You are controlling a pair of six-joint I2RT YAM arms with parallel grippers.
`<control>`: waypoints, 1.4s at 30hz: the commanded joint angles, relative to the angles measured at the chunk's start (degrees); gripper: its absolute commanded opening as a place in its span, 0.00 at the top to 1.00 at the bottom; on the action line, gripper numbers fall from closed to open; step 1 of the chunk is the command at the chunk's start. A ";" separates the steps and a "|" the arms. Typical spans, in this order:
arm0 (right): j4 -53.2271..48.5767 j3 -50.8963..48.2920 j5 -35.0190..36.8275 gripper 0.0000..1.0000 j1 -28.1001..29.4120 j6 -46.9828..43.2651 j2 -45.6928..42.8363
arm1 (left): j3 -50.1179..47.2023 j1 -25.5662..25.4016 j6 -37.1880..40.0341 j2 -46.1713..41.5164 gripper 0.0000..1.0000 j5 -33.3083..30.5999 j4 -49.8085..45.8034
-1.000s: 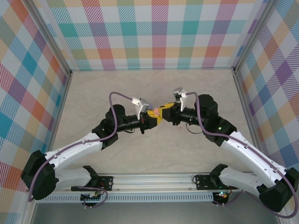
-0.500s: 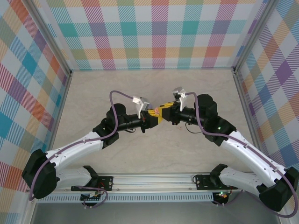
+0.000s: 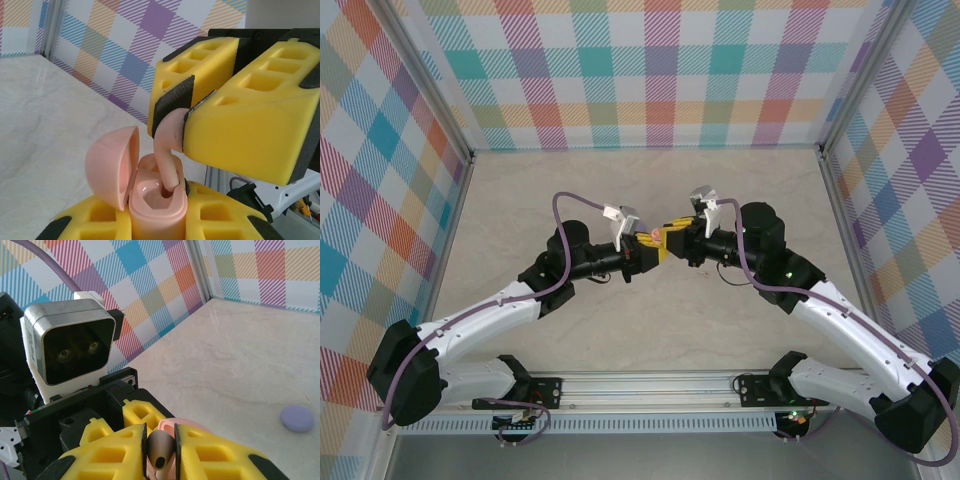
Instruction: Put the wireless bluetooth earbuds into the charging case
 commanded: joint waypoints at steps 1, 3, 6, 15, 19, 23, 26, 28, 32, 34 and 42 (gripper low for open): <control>1.37 1.22 0.22 0.79 0.42 -1.09 -0.56 | 2.24 -0.92 -0.68 0.21 0.99 0.16 2.09; 0.75 1.39 -0.12 0.79 0.47 -1.17 -0.55 | 2.12 -0.88 -0.51 -0.05 0.99 -0.91 1.83; -0.47 1.40 -0.25 0.78 0.51 -1.60 -0.70 | 1.98 -0.89 -0.25 -0.31 0.99 -1.98 1.76; -2.73 1.08 -1.23 0.74 0.77 -1.62 -1.20 | 2.00 -0.94 1.25 -1.02 0.99 -2.71 0.94; -4.36 2.65 -2.33 0.72 0.93 -1.97 -0.03 | 2.13 -0.93 2.26 -1.02 0.99 -1.02 0.54; -5.13 3.79 -2.65 0.71 1.14 -2.01 1.15 | 2.33 -0.89 3.06 -0.93 0.99 0.14 -0.27; -5.38 4.66 -2.77 0.69 1.12 -1.95 1.73 | 2.35 -0.93 3.19 -0.94 0.99 0.51 -0.74; -5.48 5.30 -2.66 0.65 1.21 -1.77 1.87 | 2.31 -0.93 3.78 -0.95 1.00 0.54 -1.29; -7.32 6.79 -0.66 0.53 1.25 -1.27 1.20 | 1.96 -0.93 5.27 -1.42 1.00 -0.42 -2.72; -8.59 7.18 0.58 0.49 1.21 -1.20 0.46 | 1.43 -0.91 5.73 -1.88 1.00 -0.75 -2.75; -18.09 8.66 8.62 0.55 1.21 -1.47 -1.96 | 1.18 -0.93 8.42 -4.94 1.00 -3.39 -5.83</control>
